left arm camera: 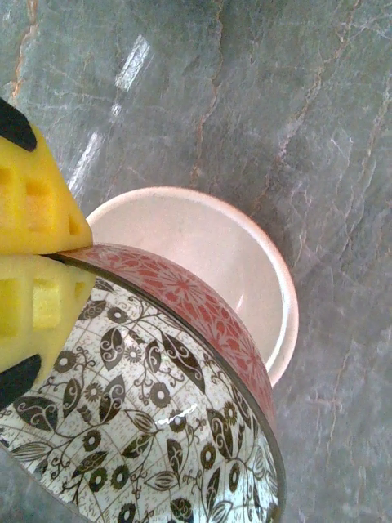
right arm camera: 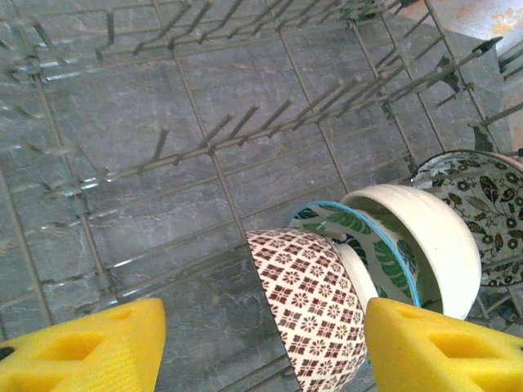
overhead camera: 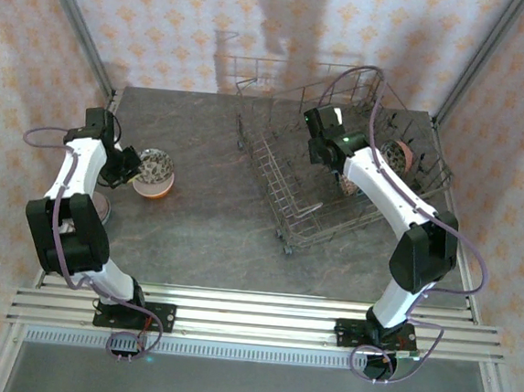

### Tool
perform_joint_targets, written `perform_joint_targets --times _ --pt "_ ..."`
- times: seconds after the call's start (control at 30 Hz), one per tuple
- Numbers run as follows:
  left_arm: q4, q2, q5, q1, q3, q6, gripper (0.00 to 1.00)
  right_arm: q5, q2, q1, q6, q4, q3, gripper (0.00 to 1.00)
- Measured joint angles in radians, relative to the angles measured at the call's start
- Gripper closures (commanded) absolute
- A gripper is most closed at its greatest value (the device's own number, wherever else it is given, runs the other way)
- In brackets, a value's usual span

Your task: Load the bowls into the dish rack

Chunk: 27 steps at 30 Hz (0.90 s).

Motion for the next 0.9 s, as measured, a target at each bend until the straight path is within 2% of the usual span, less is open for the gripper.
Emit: perform_joint_targets --times 0.17,0.33,0.7,0.9 --pt "0.026 -0.060 0.031 -0.041 -0.001 -0.009 1.00 -0.042 0.003 0.000 -0.002 -0.034 0.086 0.35" --pt "0.047 -0.101 0.062 -0.118 0.019 -0.041 1.00 -0.135 0.053 0.000 -0.001 -0.105 0.281 0.35" --pt "0.173 -0.109 0.076 -0.318 0.200 -0.171 1.00 -0.482 0.147 0.002 0.006 -0.216 0.590 0.39" --pt "0.238 -0.079 0.072 -0.425 0.294 -0.227 1.00 -0.579 0.196 0.024 0.031 -0.215 0.691 0.39"
